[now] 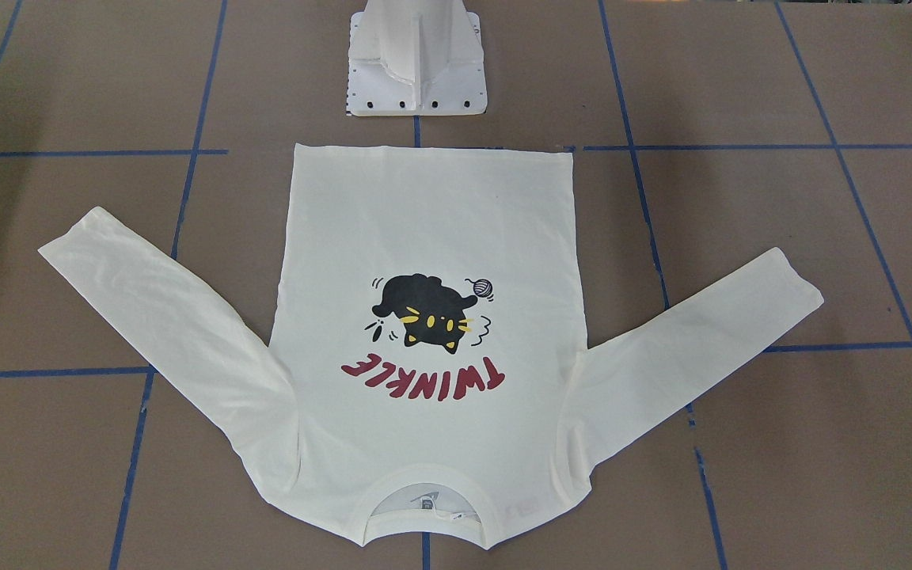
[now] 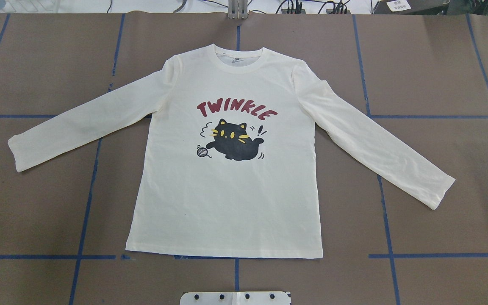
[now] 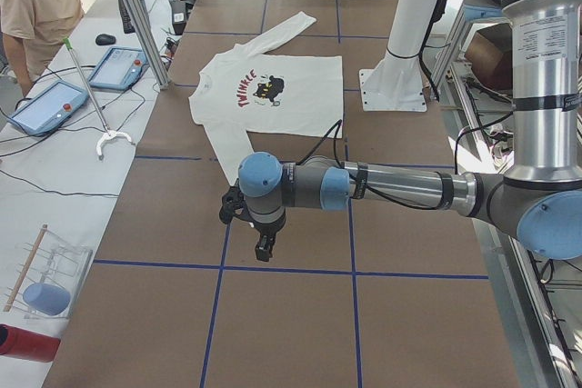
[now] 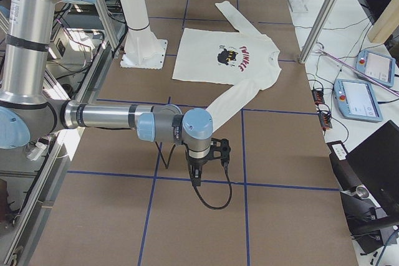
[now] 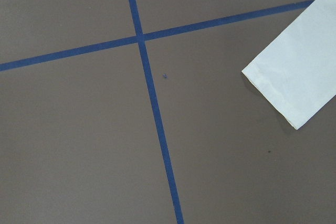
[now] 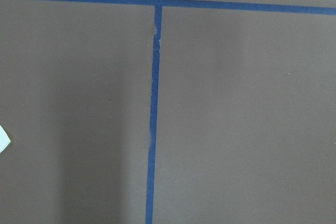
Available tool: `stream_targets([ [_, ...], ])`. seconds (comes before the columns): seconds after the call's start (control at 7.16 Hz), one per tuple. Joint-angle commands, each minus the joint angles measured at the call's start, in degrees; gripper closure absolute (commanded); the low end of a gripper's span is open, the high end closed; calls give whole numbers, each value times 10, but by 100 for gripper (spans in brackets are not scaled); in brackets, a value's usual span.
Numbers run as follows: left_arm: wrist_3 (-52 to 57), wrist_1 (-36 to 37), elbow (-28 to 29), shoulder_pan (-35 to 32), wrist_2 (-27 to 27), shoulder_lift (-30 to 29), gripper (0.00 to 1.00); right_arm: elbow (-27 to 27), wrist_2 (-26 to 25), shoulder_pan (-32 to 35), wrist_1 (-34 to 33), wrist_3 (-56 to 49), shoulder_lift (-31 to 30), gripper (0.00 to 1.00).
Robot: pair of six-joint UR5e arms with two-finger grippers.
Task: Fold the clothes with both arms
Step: 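Move the right gripper toward the cuff of the sleeve nearest it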
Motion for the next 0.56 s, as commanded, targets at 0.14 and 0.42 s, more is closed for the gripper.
stream_targets([
  [0.14, 0, 0, -10, 0, 2, -1, 0, 2, 0, -2, 15, 0, 6, 0],
  [0.42, 0, -5, -19, 1, 36, -9, 0, 8, 1, -21, 128, 0, 7, 0],
])
